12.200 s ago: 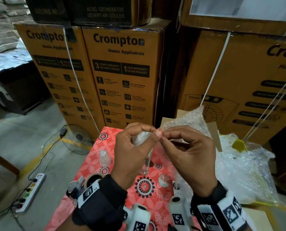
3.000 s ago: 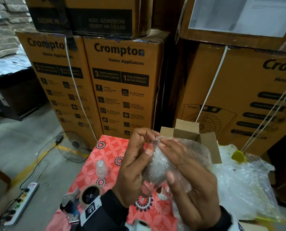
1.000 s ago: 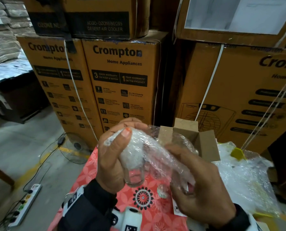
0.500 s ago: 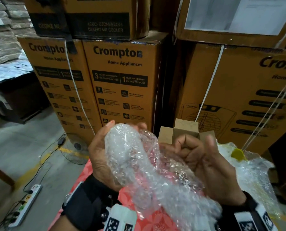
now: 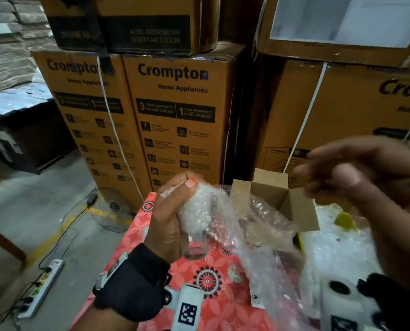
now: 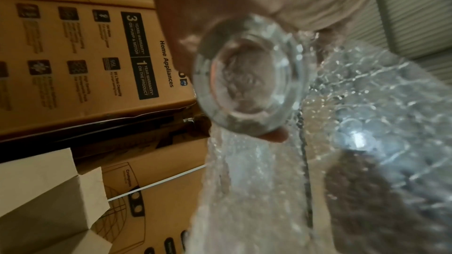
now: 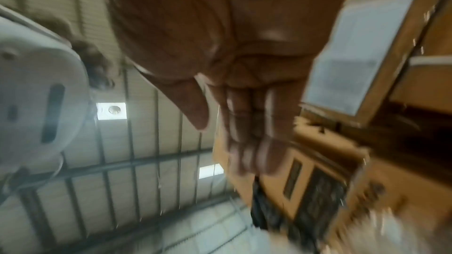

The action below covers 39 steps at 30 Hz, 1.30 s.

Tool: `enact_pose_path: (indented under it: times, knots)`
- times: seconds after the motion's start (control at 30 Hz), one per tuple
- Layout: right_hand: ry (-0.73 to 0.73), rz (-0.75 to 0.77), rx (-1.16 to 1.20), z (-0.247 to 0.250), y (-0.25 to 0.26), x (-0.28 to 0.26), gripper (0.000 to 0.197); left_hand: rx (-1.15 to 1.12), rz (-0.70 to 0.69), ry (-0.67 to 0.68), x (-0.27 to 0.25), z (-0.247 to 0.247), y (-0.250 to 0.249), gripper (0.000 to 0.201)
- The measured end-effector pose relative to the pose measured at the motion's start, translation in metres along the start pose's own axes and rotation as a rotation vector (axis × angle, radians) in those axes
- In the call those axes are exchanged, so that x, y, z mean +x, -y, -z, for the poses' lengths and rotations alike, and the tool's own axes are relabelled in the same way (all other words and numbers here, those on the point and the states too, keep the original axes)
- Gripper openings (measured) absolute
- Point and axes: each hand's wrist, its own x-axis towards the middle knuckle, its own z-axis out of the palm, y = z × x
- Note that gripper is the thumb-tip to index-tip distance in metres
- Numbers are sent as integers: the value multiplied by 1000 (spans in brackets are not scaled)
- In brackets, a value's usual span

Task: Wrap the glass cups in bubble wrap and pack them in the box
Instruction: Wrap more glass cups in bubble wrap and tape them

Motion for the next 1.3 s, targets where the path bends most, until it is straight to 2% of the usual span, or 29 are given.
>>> enact_pose_path:
  times: [0.03, 0.07, 0.1, 0.17, 0.3, 0.4, 0.5, 0.57, 0.63, 0.7, 0.73, 0.8, 0.87, 0.93, 1.0, 1.07, 1.17, 1.23, 1.3]
  knots:
    - [54, -84, 51, -4, -1, -3, 51, 9, -5, 8, 1, 1, 2, 38]
    - [110, -99, 23, -12, -5, -5, 42, 25, -16, 25, 1, -1, 4, 37]
    - [161, -99, -19, -28, -3, -8, 33, 35, -27, 41, 0, -5, 5, 35]
    - [237, -70, -40, -56, -6, -19, 28, 48, -87, 97, -3, -14, 5, 33]
    - [178, -88, 60, -74, -36, -24, 20, 123, -176, 78, -5, -20, 2, 37]
    - [175, -205, 255, -82, -44, -35, 28, 101, -210, 77, -7, -20, 0, 38]
    - [138, -215, 185, -96, -45, -41, 41, 51, -211, 15, -8, -20, 0, 34]
    - [88, -170, 129, -104, -45, -44, 44, 131, -126, -44, -14, -17, 3, 32]
    - [69, -119, 118, -108, -44, -43, 48, 147, 44, -34, -25, -17, 2, 28]
    - [87, -113, 130, -111, -45, -42, 56, 134, 9, -77, -24, -19, 2, 14]
    - [97, -102, 91, -113, -46, -41, 59, 109, -70, -93, -20, -25, 1, 1]
    - [101, -51, -95, -116, -47, -41, 59, 35, -216, -68, -14, -27, 3, 15]
    - [93, -34, -160, -118, -47, -41, 56, -9, -212, -79, -9, -29, 5, 23]
    - [112, -40, -86, -116, -50, -40, 51, 43, -207, -46, -16, -31, 15, 28]
    - [155, -75, 32, -114, -53, -39, 48, 71, -173, -69, -20, -30, 24, 30]
    - [164, -109, 116, -113, -57, -40, 51, 195, -189, -99, -20, -24, 33, 29]
    - [149, -132, 169, -111, -66, -40, 49, 610, -256, -88, -17, -12, 32, 35]
    - [159, -176, 224, -109, -74, -37, 46, 868, -307, 26, -15, -5, 25, 40]
    - [208, -243, 407, -107, -75, -37, 43, 1010, -281, 182, -9, 2, 17, 51]
